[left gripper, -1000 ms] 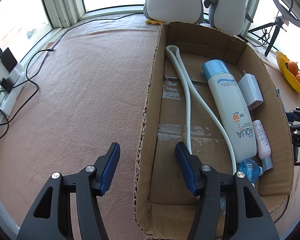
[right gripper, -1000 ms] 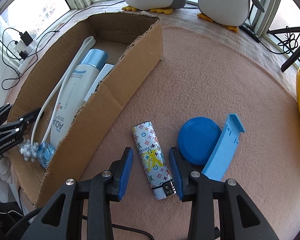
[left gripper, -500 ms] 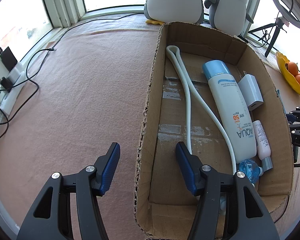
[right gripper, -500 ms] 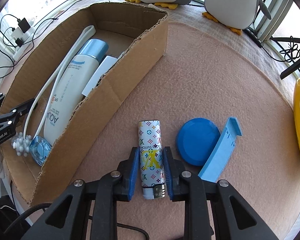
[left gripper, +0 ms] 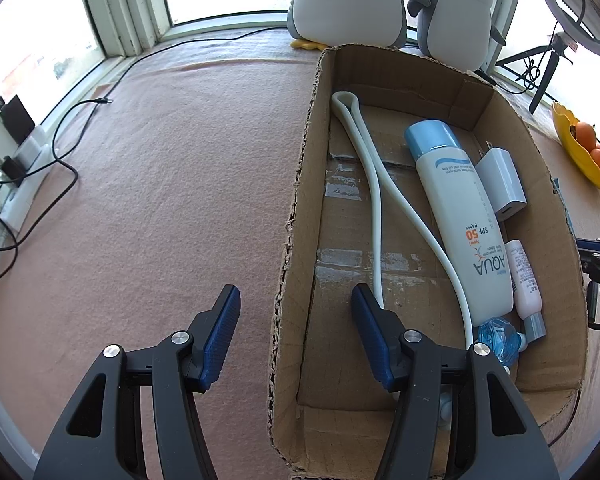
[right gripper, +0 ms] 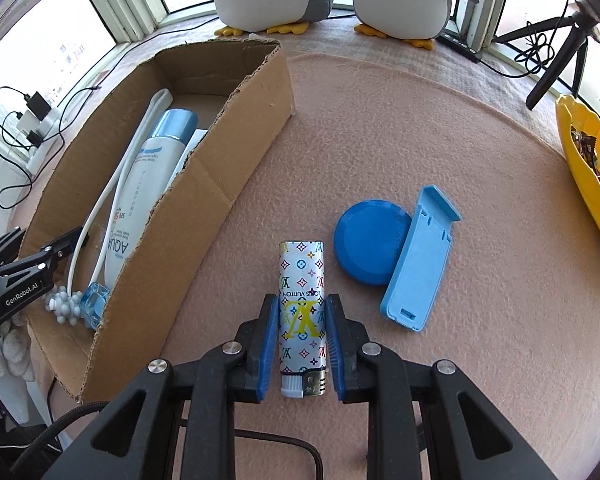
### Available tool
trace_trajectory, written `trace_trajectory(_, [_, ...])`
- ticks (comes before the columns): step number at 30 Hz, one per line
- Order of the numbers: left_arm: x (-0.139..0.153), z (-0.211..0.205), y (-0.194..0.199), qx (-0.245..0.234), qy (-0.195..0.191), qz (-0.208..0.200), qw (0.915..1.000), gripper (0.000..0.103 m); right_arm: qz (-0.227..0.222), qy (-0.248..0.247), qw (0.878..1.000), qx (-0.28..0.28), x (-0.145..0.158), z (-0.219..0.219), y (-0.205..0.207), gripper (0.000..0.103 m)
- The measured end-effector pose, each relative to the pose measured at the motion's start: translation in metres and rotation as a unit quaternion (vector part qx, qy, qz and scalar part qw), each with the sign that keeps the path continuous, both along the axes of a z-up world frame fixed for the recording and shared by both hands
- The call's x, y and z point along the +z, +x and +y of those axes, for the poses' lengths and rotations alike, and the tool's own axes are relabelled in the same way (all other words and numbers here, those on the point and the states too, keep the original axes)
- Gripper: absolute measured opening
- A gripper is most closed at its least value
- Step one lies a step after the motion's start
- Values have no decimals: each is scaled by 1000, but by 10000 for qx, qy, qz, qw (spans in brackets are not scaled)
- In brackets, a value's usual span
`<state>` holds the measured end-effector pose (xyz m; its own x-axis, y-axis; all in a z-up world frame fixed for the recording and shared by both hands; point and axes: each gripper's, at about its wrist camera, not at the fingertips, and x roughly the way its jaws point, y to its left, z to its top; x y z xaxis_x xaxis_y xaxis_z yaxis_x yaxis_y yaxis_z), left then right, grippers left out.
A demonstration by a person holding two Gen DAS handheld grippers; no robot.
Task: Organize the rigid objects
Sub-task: 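Carry the lighter into the box and open the right tool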
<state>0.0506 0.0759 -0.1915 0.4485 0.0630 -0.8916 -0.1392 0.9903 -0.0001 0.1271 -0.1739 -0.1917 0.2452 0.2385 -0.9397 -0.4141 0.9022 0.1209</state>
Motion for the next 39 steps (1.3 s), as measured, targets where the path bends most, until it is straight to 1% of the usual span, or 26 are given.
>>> trace_trajectory(7, [1,0,0,12,-16,-3,10000,58,-329,206,9992,-36,31,7,-3,21])
trace_trajectory(14, [1,0,0,11,-15,-2,10000,58,-725,396,9962,265,67,36,-6,21])
trace_trajectory(20, [1,0,0,18,-29,-1,10000,58,-854,587,9933,502,83,64,-8,21])
trace_trajectory(25, [0,0,0,24,-38,-7,10000,58,-853,636,9916,739,85,87,-11,21])
trace_trajectory(32, [0,1,0,21,-33,-8,10000,58,-839,592,9904,927,81,110,-12,21])
trace_trajectory(39, [0,2,-1,31,-50,-12,10000,58,-640,586,9909,1025,67,129,-9,21])
